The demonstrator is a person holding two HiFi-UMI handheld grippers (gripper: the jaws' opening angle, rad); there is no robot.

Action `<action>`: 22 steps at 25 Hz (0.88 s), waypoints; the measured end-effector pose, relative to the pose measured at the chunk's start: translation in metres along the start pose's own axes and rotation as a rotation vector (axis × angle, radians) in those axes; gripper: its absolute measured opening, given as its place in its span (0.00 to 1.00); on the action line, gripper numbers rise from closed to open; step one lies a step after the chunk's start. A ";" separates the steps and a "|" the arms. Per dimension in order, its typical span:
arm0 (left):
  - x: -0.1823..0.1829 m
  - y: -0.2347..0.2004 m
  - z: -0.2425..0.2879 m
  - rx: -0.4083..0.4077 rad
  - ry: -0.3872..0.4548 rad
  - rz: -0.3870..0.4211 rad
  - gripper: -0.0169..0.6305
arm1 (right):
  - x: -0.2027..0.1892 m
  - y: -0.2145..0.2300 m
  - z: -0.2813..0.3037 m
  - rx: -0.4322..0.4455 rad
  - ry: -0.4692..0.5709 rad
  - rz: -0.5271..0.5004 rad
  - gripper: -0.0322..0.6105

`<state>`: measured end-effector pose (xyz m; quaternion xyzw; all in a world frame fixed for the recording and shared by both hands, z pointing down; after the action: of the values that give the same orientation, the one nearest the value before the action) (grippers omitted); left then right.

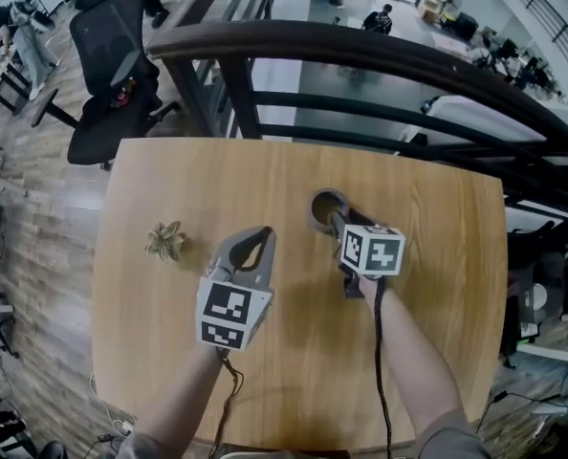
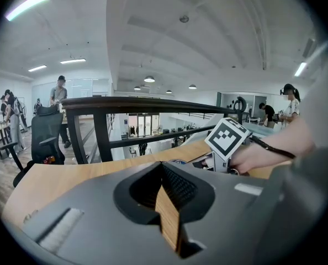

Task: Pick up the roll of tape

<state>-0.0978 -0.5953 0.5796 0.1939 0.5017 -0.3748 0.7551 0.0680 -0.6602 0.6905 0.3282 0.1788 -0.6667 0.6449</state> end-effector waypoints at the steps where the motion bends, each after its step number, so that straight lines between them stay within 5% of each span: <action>1: 0.000 0.001 0.000 -0.001 -0.001 0.000 0.03 | 0.000 0.000 -0.001 -0.009 -0.005 -0.004 0.28; 5: -0.005 0.004 -0.003 -0.001 -0.006 -0.003 0.03 | -0.007 0.000 -0.002 -0.049 -0.032 -0.052 0.15; 11: 0.005 0.011 -0.013 0.006 0.015 -0.007 0.03 | -0.008 0.000 -0.020 -0.066 -0.013 -0.097 0.13; 22: 0.073 0.032 -0.068 0.038 0.113 0.052 0.03 | 0.073 -0.028 -0.147 0.005 0.229 -0.125 0.13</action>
<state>-0.0991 -0.5560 0.4822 0.2420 0.5311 -0.3530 0.7312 0.0742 -0.6141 0.5304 0.3919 0.2697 -0.6641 0.5768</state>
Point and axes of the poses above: the fingertips, and each gripper's own axes: z forward along the fingers, y to its right, x out of its top, the point moved 2 cm from there along -z, backward along the fingers, and after that the axes turned 8 degrees about -x, right-handed, at the moved point
